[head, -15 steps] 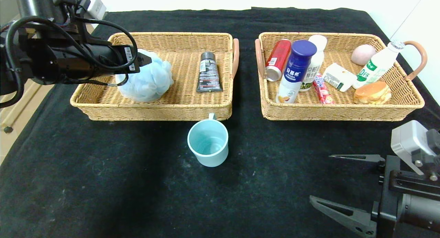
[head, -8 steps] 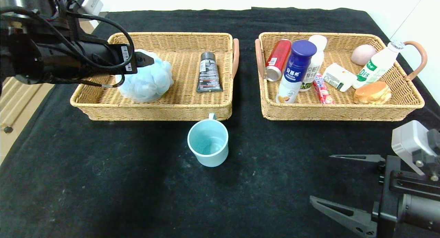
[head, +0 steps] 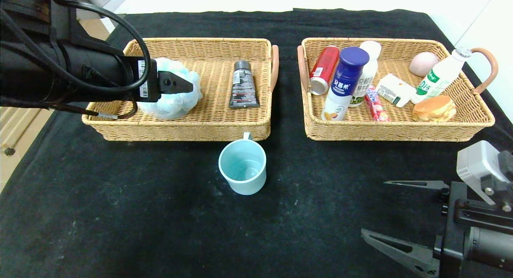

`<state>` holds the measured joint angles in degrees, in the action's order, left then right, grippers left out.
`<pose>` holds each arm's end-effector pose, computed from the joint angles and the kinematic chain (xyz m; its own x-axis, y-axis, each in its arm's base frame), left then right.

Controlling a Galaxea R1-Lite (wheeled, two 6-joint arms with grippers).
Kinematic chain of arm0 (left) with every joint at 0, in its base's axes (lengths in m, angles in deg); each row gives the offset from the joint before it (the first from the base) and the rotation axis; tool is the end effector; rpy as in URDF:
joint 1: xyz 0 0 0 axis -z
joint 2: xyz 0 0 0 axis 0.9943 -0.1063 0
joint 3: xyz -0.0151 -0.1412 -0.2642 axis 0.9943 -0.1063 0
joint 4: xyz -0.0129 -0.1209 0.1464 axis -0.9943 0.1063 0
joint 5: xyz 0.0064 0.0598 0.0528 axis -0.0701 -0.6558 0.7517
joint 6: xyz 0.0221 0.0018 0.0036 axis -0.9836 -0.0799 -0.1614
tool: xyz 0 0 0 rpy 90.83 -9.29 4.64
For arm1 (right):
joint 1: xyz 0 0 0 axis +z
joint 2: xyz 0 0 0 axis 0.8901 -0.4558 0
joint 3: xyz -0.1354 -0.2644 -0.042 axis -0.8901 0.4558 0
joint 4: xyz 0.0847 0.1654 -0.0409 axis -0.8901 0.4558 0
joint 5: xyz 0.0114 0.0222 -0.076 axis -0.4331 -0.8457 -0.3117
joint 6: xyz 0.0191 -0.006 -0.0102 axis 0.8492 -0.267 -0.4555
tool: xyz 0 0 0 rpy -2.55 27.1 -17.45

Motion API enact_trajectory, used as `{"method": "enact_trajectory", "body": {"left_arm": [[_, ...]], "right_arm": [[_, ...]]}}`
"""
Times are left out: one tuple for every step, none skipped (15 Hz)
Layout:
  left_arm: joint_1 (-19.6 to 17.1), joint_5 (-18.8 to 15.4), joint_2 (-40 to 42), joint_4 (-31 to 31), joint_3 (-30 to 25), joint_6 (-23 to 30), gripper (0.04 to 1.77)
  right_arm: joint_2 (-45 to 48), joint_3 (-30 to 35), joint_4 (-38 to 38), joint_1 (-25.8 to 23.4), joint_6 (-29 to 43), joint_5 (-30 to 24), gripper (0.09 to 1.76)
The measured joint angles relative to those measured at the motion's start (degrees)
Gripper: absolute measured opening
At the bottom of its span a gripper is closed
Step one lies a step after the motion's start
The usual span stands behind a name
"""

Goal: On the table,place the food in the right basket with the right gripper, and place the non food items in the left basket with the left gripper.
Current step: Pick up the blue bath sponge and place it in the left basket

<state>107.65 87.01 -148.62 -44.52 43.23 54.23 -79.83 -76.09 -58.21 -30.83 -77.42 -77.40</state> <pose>0.2335 -0.0980 0.3436 0.9240 -0.1948 -0.3291 0.2072 0.9783 0.0027 0.1543 0.1039 0.2017 0.6306 0.7211 -0.2869 -0.7674 0.6345 -0.0922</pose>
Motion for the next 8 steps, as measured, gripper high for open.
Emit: {"method": "enact_trajectory", "body": {"left_arm": [[1.52,0.87,0.23,1.94,0.02,-0.29,1.67],[3.23,1.55,0.39,4.52,0.02,-0.38,1.68],[4.63,1.79,0.50,6.77,0.05,-0.38,1.68],[5.88,1.88,0.52,9.08,0.09,-0.32,1.69],[7.07,1.90,0.52,11.69,0.09,-0.10,1.69],[8.00,1.88,0.52,13.63,0.11,0.06,1.69],[8.78,1.69,0.50,14.92,0.16,0.15,1.69],[9.46,1.61,0.41,15.99,0.41,0.34,1.70]], "right_arm": [[0.01,0.05,-0.02,0.00,0.00,-0.02,1.71],[0.04,0.06,0.00,0.00,0.00,-0.02,1.71],[0.04,0.06,-0.02,0.00,0.00,0.00,1.71],[0.04,0.09,0.00,0.00,0.02,0.00,1.71],[0.04,0.09,0.00,0.00,0.00,-0.02,1.71],[0.04,0.09,0.00,0.00,0.00,-0.02,1.71],[0.04,0.09,-0.02,0.00,0.00,0.01,1.71],[0.04,0.09,0.00,0.00,0.00,0.00,1.71]]}}
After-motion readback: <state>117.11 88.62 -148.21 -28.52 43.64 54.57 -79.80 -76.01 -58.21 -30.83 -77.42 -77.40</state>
